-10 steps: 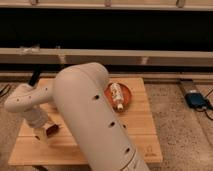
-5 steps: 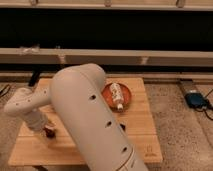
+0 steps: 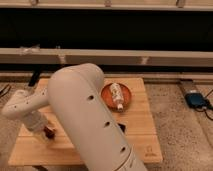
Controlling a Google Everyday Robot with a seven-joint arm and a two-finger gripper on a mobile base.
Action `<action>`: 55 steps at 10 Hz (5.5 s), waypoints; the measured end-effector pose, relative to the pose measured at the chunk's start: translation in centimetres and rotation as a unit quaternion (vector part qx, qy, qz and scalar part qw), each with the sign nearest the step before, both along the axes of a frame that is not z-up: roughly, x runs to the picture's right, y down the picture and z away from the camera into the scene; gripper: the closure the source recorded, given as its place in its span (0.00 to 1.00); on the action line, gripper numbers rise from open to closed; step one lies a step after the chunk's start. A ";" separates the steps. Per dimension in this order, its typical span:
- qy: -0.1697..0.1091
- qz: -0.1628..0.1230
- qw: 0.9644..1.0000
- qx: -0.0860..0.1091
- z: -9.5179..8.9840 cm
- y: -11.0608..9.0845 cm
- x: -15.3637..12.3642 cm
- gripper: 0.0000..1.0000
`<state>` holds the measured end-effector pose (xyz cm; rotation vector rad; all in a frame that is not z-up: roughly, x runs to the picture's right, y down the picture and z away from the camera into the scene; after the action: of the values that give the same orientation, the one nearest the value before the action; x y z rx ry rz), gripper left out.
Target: Place the pepper on the white sponge
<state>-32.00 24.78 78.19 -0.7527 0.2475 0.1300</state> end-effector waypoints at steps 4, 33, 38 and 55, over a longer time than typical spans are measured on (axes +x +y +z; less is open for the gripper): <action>0.008 0.012 1.000 0.011 -0.3 -0.4 0.5 0.90; 0.154 0.223 0.963 -0.003 -5.1 -0.6 23.0 1.00; 0.167 0.224 0.960 0.007 -4.6 -0.6 22.7 1.00; 0.185 0.275 0.942 0.049 -3.7 -3.0 23.8 0.20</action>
<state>-8.21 21.80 74.46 -0.6790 0.3797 0.8148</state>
